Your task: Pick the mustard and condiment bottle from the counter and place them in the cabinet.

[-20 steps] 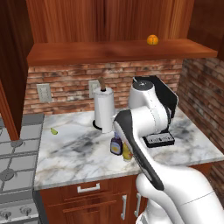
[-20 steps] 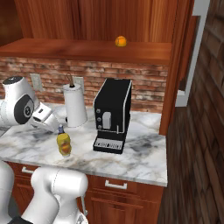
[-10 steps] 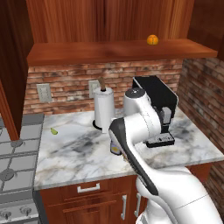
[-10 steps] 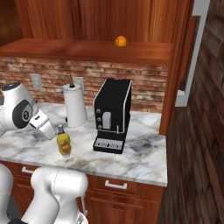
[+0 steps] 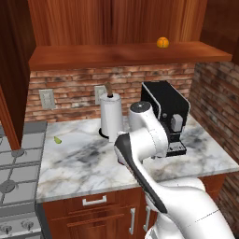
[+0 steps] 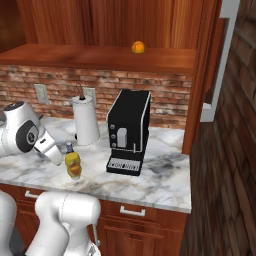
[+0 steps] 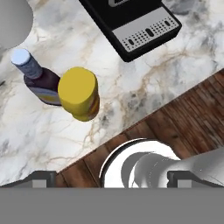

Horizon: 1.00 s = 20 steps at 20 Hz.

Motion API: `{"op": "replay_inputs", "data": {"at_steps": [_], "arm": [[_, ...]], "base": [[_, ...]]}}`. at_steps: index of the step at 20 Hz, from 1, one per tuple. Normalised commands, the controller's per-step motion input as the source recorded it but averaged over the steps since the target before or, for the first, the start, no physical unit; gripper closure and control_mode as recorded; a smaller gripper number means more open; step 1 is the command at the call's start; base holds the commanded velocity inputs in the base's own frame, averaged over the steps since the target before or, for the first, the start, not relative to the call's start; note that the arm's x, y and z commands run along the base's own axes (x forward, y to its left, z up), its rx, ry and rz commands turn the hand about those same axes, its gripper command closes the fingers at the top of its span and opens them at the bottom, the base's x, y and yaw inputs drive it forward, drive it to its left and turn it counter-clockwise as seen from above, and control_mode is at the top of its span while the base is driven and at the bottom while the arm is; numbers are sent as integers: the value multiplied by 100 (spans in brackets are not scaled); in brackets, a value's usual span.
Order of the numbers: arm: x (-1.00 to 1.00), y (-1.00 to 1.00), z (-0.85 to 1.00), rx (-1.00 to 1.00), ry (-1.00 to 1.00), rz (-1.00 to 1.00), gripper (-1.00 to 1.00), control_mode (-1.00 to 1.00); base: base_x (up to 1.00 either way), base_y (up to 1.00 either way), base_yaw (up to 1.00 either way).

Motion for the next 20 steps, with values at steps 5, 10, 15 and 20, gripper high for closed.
{"op": "replay_inputs", "data": {"at_steps": [5, 10, 15, 20], "arm": [[4, 0, -20, -9, 0, 0, -100, -100], [6, 0, -13, -15, 0, 0, -100, -100], [10, 0, -8, -10, 0, 0, -100, -100], [24, 0, -12, -8, 0, 0, -100, -100]], "base": [[0, 0, 0], [0, 0, 0], [0, 0, 0], [0, 0, 0]]}}
